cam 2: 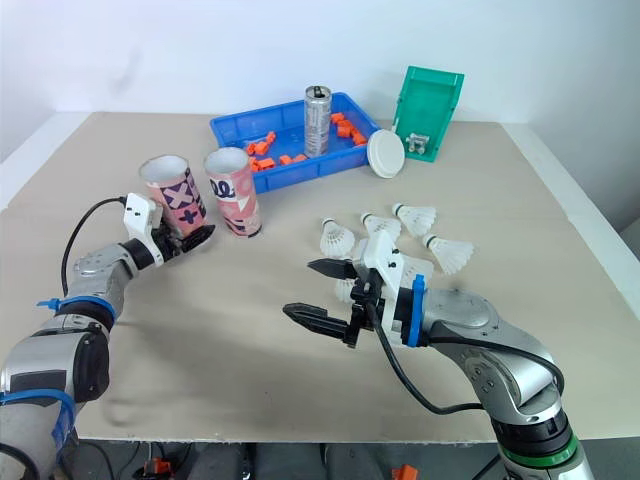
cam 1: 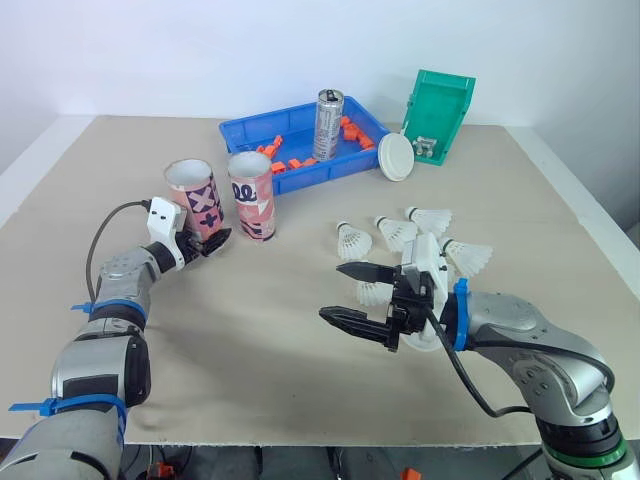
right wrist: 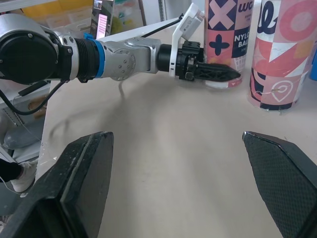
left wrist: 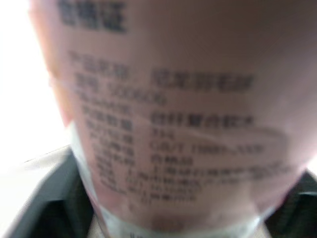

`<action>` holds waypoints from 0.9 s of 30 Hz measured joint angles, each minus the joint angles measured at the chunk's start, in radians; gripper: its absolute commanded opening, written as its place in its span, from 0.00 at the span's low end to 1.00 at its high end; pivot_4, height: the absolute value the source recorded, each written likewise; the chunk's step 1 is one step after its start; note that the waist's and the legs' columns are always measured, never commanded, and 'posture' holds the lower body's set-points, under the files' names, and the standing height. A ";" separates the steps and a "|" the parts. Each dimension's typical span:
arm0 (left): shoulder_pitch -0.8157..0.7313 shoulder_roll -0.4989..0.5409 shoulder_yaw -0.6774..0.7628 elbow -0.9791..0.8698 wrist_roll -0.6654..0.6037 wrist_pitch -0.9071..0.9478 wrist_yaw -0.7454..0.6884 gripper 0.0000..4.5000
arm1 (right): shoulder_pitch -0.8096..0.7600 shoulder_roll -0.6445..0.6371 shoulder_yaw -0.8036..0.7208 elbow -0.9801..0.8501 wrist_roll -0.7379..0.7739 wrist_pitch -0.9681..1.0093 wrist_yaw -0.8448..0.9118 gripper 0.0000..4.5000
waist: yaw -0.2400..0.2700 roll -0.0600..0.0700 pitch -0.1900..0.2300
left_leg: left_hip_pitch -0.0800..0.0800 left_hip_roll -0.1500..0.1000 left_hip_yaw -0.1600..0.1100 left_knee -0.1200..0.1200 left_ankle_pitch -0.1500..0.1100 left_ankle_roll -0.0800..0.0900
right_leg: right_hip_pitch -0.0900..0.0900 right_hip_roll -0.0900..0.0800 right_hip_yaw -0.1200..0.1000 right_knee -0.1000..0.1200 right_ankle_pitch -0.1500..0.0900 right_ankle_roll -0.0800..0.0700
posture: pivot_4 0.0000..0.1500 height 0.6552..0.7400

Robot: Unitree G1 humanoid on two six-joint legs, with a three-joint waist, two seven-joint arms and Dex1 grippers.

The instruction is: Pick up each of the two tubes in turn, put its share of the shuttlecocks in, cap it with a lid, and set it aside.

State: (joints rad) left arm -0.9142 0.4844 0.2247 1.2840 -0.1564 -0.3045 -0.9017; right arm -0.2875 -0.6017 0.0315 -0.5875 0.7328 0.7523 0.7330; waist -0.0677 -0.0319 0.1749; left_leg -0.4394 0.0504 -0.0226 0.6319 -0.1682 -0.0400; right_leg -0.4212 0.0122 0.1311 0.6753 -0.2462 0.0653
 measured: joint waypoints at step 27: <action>0.467 0.343 -0.186 -0.878 -0.060 0.218 -0.598 0.64 | 0.222 -0.030 -0.145 -0.142 0.177 0.169 -0.301 1.00 | -0.008 0.000 0.000 | 0.006 0.002 0.003 -0.002 0.001 0.002 | 0.001 -0.002 -0.002 0.006 -0.006 -0.011 | 1.00 1.00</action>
State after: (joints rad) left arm -0.4467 0.8272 0.0388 0.4057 -0.2164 -0.0864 -1.4994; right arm -0.0659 -0.6312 -0.1130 -0.7300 0.9096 0.9209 0.4323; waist -0.0753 -0.0322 0.1747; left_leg -0.4330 0.0529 -0.0192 0.6303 -0.1669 -0.0384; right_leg -0.4199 0.0099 0.1295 0.6811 -0.2525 0.0543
